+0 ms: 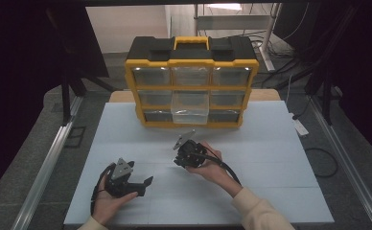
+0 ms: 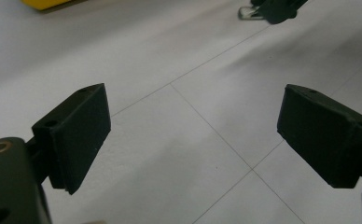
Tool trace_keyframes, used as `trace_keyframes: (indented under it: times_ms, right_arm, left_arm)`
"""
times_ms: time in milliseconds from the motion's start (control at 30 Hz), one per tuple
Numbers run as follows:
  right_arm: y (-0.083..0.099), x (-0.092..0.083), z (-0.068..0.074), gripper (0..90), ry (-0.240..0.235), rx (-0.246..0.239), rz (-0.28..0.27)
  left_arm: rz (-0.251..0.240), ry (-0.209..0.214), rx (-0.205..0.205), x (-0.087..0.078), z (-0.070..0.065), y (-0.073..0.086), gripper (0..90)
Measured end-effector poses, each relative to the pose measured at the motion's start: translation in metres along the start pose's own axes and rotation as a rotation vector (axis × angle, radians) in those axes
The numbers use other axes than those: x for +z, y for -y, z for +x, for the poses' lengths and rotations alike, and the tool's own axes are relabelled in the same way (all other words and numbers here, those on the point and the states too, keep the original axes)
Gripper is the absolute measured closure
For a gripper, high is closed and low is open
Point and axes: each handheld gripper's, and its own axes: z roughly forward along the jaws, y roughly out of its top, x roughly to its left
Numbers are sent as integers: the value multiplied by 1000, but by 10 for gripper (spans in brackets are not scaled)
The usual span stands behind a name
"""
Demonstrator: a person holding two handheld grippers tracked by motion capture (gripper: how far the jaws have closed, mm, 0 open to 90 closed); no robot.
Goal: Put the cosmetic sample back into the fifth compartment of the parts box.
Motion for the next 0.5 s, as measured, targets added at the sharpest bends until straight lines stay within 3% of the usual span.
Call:
trace_keyframes:
  times_ms: [500]
  right_arm:
    - [13, -42, 5, 814, -17, 27, -110]
  left_arm:
    - [-5, -5, 4, 0, -1, 0, 104]
